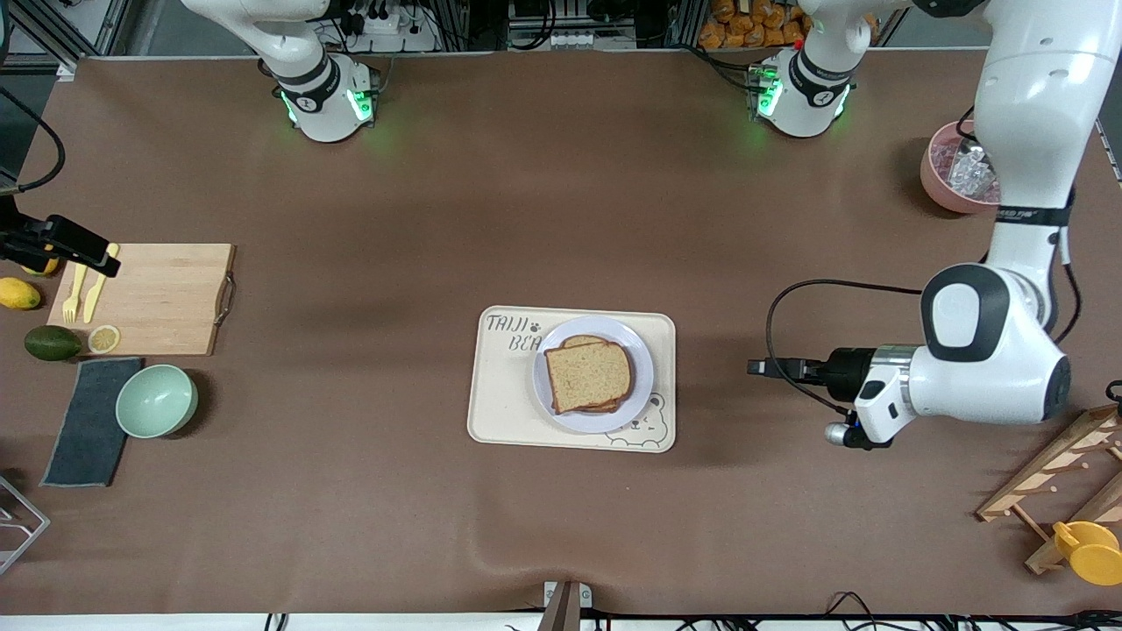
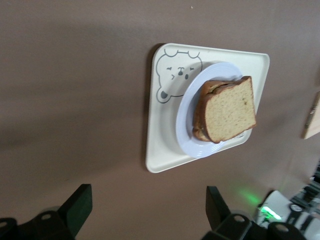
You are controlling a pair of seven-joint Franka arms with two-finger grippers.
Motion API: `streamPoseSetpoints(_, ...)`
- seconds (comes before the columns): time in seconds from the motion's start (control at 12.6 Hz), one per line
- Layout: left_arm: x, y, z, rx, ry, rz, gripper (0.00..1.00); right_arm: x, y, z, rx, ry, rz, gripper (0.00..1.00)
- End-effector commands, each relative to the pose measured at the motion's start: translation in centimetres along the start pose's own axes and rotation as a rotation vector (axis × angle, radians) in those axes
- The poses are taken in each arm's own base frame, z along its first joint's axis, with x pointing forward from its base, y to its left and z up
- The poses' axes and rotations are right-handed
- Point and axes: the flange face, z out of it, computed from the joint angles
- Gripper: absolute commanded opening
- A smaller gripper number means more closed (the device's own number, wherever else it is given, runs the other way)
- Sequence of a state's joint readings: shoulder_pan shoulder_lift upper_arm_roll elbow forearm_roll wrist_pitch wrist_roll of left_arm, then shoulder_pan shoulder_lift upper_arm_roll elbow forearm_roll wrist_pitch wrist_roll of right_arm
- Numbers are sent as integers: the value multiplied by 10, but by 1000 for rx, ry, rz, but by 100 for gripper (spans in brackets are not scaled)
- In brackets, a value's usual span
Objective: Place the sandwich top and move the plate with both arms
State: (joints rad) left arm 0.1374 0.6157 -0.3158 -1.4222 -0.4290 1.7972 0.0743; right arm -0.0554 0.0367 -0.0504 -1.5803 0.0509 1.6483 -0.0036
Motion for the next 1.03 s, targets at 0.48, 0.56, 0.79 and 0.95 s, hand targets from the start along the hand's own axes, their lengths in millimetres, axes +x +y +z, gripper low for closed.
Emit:
streamPoseSetpoints(0.48, -83, 73, -123, 475, 88, 15, 100, 0, 4, -3, -6, 6, 4, 100)
streamPoseSetpoints(0.56, -91, 81, -136, 528, 116, 12, 100, 0, 5, -3, -6, 6, 6, 100)
streamPoseSetpoints(0.79, -109, 92, -162, 585, 157, 19, 100, 1, 4, -3, -8, 12, 4, 100)
streamPoseSetpoints(0.95, -114, 85, -174, 589, 161, 2, 100, 1, 3, -4, -8, 13, 3, 100)
